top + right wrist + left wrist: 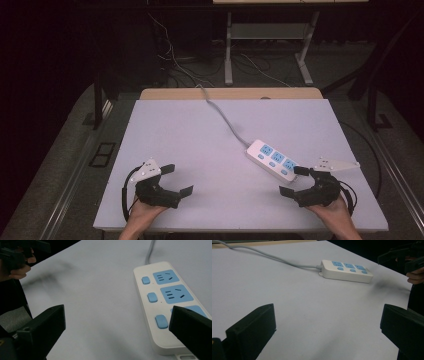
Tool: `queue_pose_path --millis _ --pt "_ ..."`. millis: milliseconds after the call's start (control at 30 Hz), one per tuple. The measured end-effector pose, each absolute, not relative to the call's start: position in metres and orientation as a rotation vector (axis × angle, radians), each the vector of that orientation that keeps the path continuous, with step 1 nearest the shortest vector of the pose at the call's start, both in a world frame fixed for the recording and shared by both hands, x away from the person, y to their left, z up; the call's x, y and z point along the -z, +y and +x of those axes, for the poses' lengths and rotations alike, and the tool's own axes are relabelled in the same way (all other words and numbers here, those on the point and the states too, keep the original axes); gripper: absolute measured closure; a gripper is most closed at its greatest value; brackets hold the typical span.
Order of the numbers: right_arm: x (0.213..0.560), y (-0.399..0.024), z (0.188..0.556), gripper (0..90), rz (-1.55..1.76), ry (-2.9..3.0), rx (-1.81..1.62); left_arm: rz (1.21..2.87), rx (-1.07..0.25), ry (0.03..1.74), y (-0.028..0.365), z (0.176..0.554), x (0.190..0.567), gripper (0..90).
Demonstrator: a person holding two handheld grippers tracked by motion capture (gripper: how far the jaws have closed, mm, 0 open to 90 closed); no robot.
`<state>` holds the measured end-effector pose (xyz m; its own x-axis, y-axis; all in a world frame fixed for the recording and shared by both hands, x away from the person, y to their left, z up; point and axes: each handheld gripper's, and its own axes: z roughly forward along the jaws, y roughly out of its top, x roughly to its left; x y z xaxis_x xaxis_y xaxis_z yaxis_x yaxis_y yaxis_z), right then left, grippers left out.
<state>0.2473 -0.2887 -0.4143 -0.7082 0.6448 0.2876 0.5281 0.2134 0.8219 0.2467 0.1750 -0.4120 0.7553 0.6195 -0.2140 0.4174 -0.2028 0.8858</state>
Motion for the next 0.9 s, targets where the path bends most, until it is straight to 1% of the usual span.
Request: queue_pose_path --millis 900 --pt "0.4114 -0.2931 0.2462 0.5 1.17 2.382 -1.495 1.844 -0.219 0.812 0.1761 0.2484 0.4165 0.0"
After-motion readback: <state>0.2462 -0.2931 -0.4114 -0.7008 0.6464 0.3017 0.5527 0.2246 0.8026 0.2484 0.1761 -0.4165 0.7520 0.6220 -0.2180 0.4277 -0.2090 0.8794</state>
